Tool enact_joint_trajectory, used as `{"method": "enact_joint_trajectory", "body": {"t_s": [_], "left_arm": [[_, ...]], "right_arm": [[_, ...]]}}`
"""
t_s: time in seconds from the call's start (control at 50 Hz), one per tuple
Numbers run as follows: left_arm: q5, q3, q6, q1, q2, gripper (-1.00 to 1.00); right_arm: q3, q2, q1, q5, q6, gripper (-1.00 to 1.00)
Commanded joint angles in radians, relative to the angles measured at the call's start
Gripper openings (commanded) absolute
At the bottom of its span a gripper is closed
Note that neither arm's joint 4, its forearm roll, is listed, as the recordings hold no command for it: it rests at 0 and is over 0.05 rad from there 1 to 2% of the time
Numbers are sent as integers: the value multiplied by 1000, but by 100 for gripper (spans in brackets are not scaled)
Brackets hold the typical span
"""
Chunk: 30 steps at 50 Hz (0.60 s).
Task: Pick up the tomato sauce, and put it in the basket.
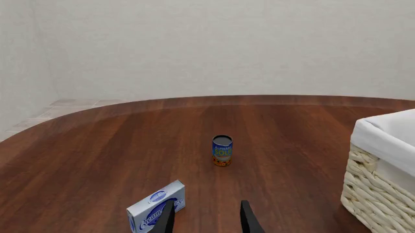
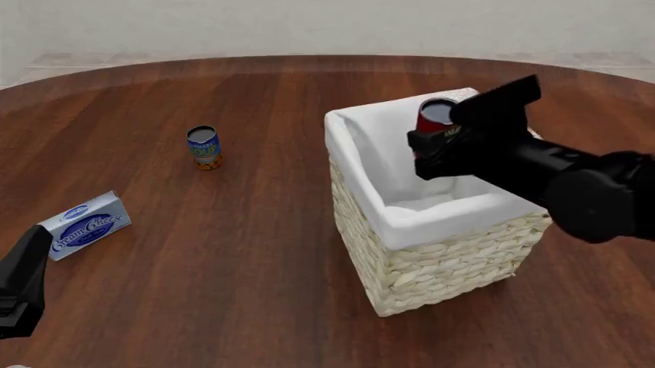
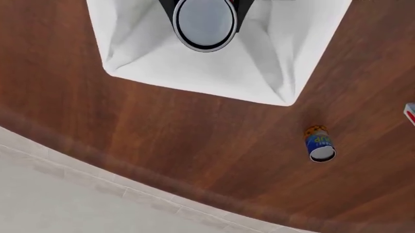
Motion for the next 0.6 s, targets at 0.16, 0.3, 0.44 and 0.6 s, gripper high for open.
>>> {"method": "enact_joint_trajectory", "body": {"t_s": [0.16, 0.3, 0.44, 0.6], "left_arm": [[0, 0, 0, 0, 0, 100], [0, 0, 0, 0, 0, 100], [0, 0, 0, 0, 0, 100], [0, 0, 0, 0, 0, 100]], "right_arm": [[5, 44, 21, -29, 30, -100], [6, 64, 26, -37, 36, -100], [5, 64, 21, -35, 34, -100], [6, 64, 9, -35, 26, 100]]}}
